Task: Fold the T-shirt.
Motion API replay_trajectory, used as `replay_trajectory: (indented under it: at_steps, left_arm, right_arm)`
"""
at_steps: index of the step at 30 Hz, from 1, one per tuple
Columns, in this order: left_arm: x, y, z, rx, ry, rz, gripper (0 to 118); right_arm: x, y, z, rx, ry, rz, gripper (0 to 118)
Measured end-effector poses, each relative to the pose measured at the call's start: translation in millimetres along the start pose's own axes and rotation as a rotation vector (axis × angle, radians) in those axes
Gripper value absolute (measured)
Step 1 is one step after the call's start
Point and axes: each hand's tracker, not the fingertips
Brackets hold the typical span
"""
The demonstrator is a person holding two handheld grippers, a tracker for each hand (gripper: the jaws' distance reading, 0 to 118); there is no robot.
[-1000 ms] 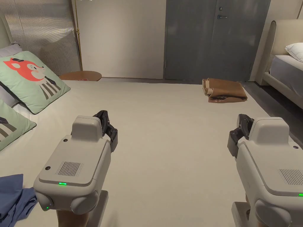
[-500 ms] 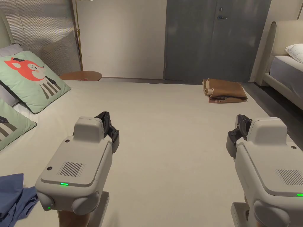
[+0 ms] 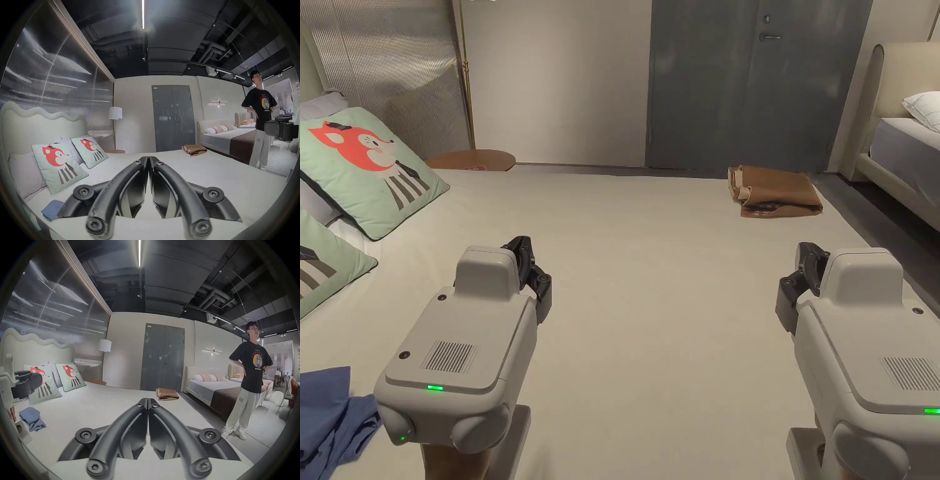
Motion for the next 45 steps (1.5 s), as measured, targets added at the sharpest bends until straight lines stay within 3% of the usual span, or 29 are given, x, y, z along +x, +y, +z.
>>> replay_trajectory:
  at_steps: [2, 5, 6, 7, 8, 11, 13, 45]
  left_arm:
    - [0, 0, 0, 0.000, 0.001, -0.003, 0]
    - [0, 0, 0, 0.006, 0.005, 0.004, 2]
    - [-1, 0, 0, 0.007, 0.003, 0.012, 2]
    - [-2, 1, 0, 0.006, -0.001, 0.020, 11]
    - [-3, 1, 0, 0.000, -0.003, 0.022, 33]
    - [-3, 1, -2, -0.005, -0.001, 0.014, 97]
    - [-3, 0, -1, 0.005, 0.003, 0.006, 108]
    - [-5, 0, 1, 0.017, 0.015, 0.014, 109]
  right_arm:
    - [0, 1, 0, -0.001, -0.002, 0.002, 1]
    - [-1, 1, 1, -0.006, -0.010, 0.005, 16]
    - [-1, 1, 1, -0.010, -0.011, 0.006, 16]
    - [-1, 1, 1, -0.011, -0.010, 0.004, 30]
    - [0, 1, 0, -0.010, -0.011, 0.000, 55]
    - [2, 0, -2, -0.015, -0.017, -0.007, 105]
    - [2, -1, -2, -0.008, -0.027, -0.008, 116]
    - [7, -3, -2, -0.010, -0.032, -0.011, 118]
